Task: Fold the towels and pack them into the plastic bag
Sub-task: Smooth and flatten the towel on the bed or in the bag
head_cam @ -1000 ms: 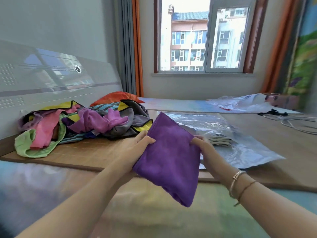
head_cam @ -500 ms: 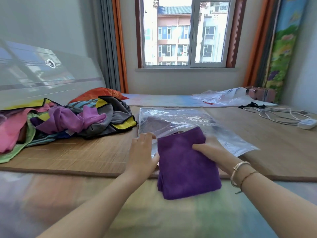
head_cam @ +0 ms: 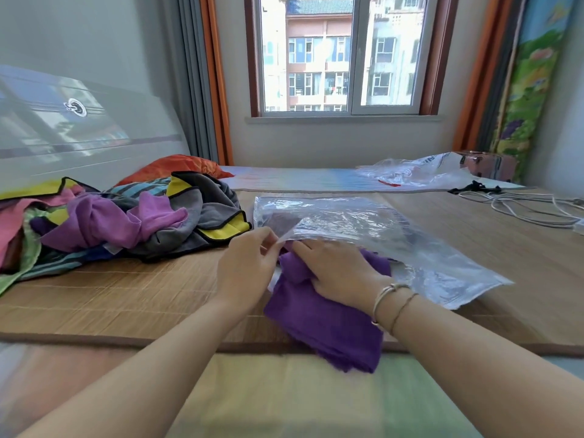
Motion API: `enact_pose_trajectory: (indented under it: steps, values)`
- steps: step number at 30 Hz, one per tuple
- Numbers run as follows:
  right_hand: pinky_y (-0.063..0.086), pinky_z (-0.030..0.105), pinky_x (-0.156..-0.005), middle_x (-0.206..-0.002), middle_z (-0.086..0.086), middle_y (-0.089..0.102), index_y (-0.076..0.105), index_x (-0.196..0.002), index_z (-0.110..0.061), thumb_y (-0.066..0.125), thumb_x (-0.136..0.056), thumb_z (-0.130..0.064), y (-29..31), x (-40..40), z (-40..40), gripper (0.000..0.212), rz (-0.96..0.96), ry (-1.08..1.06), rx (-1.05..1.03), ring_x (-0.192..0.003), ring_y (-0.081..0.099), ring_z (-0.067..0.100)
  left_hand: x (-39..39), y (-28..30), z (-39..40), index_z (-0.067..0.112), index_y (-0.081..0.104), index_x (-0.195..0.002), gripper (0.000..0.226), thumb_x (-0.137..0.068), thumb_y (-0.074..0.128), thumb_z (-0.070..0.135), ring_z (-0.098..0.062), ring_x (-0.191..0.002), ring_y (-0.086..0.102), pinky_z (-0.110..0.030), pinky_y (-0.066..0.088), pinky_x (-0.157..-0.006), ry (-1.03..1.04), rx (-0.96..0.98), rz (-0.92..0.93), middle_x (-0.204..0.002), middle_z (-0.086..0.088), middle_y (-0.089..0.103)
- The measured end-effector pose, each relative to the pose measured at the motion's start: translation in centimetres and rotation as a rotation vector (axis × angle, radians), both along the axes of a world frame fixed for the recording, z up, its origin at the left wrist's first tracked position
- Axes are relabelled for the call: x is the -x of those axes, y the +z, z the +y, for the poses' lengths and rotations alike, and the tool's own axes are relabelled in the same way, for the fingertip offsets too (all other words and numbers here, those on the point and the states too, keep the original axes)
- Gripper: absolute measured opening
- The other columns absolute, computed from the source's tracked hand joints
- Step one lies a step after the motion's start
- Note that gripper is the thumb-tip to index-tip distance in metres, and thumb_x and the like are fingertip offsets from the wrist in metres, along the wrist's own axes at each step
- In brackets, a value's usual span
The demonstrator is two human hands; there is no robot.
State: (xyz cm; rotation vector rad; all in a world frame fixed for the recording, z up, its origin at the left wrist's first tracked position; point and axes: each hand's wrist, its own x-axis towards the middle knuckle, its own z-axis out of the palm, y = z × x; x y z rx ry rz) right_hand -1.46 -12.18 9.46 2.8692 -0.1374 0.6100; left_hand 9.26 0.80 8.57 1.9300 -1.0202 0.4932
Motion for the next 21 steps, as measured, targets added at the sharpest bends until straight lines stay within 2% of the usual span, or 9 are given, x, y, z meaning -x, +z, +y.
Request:
enact_pose_trajectory:
  steps: [2,7,9,12,16,18,20,21]
  values:
    - [0.046,0.037,-0.072,-0.120,0.002,0.058,0.040,-0.133,-0.023,0.046,-0.090,-0.010,0.0,-2.4,0.1,0.046,-0.037,0.000,0.009,-0.107,0.058,0.028,-0.2,0.1,0.3,0.025,0.059,-0.075,0.019,-0.092,0.061,0.033,-0.004,-0.069,0.060,-0.035,0.052,-0.065,-0.027,0.050,-0.006,-0.070,0.011,0.063]
    - [0.047,0.036,-0.080,-0.122,0.004,0.060,0.047,-0.130,-0.018,0.042,-0.098,-0.009,0.2,-7.0,-0.9,0.034,-0.027,-0.191,-0.017,-0.110,0.059,0.028,-0.9,0.6,0.5,0.019,0.057,-0.075,0.023,-0.095,0.057,0.031,-0.005,-0.066,0.055,-0.022,0.043,-0.062,-0.156,0.151,0.075,-0.069,0.009,0.059]
    - [0.046,0.036,-0.083,-0.121,0.005,0.061,0.053,-0.125,-0.017,0.041,-0.100,-0.017,-0.1,-8.1,-1.3,0.028,0.026,-0.197,-0.078,-0.112,0.059,0.029,-1.0,0.4,0.4,0.017,0.056,-0.076,0.023,-0.096,0.056,0.030,-0.006,-0.069,0.054,-0.017,0.041,-0.064,-0.214,0.149,0.093,-0.071,0.008,0.058]
    - [0.043,0.035,-0.088,-0.123,0.007,0.062,0.056,-0.123,-0.014,0.037,-0.102,-0.024,-0.7,-9.9,-1.7,0.030,0.086,-0.212,-0.138,-0.114,0.058,0.029,-1.0,-0.1,0.4,0.018,0.051,-0.073,0.025,-0.096,0.056,0.026,-0.003,-0.065,0.049,-0.011,0.038,-0.062,-0.284,0.179,0.152,-0.066,0.012,0.050]
    - [0.033,0.032,-0.102,-0.133,0.008,0.055,0.053,-0.125,-0.015,0.031,-0.104,-0.025,-2.7,-12.1,-3.4,0.032,0.023,-0.305,-0.347,-0.124,0.049,0.026,-1.5,-0.6,0.7,0.017,0.050,-0.071,0.026,-0.095,0.058,0.019,-0.001,-0.061,0.044,-0.009,0.036,-0.061,-0.311,0.207,0.182,-0.062,0.015,0.046]
    - [0.035,0.035,-0.101,-0.132,0.008,0.056,0.053,-0.127,-0.017,0.027,-0.104,-0.032,-4.2,-12.1,-3.7,0.038,0.005,-0.379,-0.379,-0.123,0.049,0.027,-1.6,-1.2,1.1,0.017,0.056,-0.076,0.019,-0.093,0.061,0.022,-0.002,-0.069,0.050,-0.007,0.038,-0.066,-0.285,0.209,0.169,-0.070,0.015,0.051]
    - [0.040,0.038,-0.092,-0.119,0.007,0.063,0.057,-0.119,-0.018,0.012,-0.099,-0.048,-5.4,-11.3,-3.2,0.058,-0.039,-0.442,-0.218,-0.110,0.056,0.028,-1.9,-2.3,1.4,0.023,0.061,-0.092,0.008,-0.090,0.063,0.031,0.000,-0.089,0.054,-0.005,0.038,-0.074,-0.225,0.185,0.204,-0.092,0.017,0.056]
    - [0.041,0.039,-0.088,-0.111,0.006,0.066,0.059,-0.112,-0.019,0.003,-0.091,-0.057,-5.9,-10.5,-2.8,0.071,-0.053,-0.447,-0.139,-0.103,0.059,0.028,-2.2,-3.0,1.5,0.027,0.061,-0.104,0.016,-0.089,0.064,0.033,0.002,-0.098,0.052,-0.004,0.037,-0.076,-0.193,0.145,0.243,-0.105,0.018,0.055]
